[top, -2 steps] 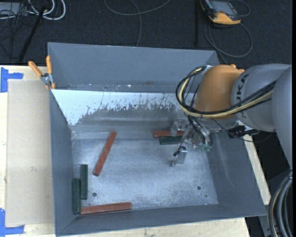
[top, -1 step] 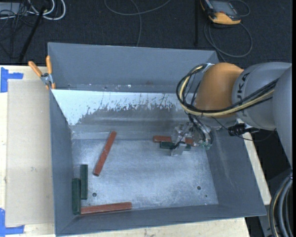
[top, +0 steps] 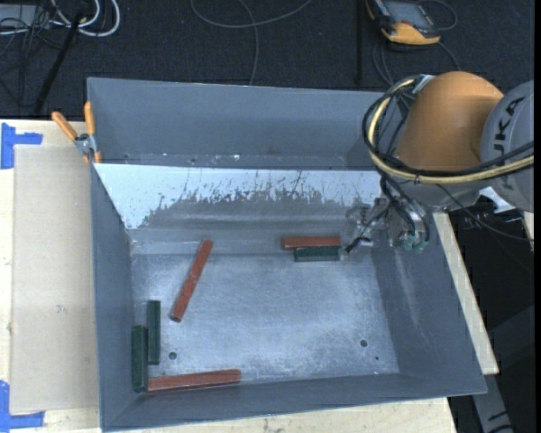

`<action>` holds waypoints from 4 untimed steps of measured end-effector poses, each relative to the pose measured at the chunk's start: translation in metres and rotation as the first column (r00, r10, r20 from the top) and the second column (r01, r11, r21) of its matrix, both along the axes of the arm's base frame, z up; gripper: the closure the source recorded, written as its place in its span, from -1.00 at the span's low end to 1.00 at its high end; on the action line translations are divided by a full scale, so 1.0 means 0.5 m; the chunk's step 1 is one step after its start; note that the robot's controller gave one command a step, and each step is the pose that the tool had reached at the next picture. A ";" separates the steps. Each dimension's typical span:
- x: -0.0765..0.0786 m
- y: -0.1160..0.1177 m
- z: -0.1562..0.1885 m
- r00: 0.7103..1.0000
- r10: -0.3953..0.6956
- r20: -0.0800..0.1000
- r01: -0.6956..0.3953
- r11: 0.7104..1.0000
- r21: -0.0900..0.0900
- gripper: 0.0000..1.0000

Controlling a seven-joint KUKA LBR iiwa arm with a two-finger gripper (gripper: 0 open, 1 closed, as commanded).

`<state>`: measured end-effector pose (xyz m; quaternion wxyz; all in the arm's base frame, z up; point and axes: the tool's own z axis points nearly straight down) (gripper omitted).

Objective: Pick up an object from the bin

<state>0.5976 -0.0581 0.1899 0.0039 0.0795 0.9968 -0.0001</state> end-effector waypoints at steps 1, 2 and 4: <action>-0.002 0.001 -0.010 1.000 0.001 -0.006 -0.001 1.000 0.001 -1.00; 0.044 0.186 -0.182 0.999 -0.031 -0.012 0.031 1.000 0.003 -1.00; 0.023 -0.041 -0.234 0.987 -0.159 -0.008 0.159 0.987 0.000 -1.00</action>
Offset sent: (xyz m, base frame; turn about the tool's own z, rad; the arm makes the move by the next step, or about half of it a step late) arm 0.0000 0.0000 0.0000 0.0000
